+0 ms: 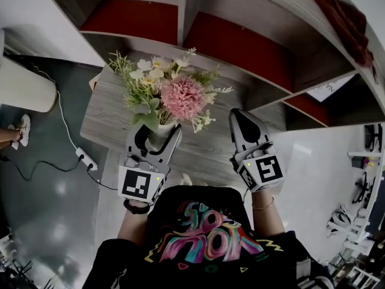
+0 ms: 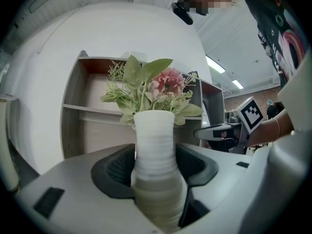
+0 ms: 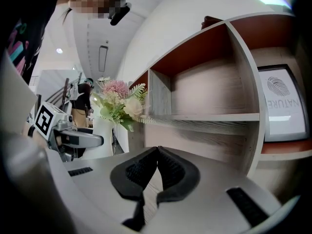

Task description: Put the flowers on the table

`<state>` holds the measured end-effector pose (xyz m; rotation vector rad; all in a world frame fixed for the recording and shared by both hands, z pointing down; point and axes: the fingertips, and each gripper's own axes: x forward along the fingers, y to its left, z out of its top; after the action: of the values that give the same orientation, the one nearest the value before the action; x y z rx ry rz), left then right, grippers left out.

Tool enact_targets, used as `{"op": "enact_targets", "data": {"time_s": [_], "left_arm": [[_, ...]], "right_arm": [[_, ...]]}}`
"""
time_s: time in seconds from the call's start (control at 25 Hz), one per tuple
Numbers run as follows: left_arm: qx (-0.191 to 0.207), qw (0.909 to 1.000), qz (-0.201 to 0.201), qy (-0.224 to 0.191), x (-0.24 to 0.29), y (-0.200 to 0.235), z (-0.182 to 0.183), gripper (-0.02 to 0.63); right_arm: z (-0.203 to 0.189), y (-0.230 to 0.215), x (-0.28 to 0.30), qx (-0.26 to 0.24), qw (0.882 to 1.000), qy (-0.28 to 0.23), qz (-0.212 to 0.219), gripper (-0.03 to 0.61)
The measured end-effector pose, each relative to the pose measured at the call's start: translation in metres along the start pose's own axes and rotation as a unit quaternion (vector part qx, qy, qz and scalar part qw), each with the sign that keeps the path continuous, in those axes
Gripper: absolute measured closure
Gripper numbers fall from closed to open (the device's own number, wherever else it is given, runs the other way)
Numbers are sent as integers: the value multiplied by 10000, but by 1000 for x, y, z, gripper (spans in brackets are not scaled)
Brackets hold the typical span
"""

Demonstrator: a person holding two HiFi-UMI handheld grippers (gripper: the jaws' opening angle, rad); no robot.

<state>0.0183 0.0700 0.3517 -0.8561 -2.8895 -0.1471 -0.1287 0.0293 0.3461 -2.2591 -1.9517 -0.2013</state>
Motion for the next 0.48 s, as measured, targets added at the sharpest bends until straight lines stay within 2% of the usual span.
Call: {"op": "enact_targets", "data": {"time_s": [0.24, 0.48], "left_arm": [[-30, 10000, -80, 19, 2, 3, -10, 345], [-210, 9992, 30, -326, 12, 21, -20, 345]], "right_arm": [[-6, 2, -3, 0, 9999, 108, -62, 563], [-21, 7, 11, 89, 9997, 217, -99, 563]]}}
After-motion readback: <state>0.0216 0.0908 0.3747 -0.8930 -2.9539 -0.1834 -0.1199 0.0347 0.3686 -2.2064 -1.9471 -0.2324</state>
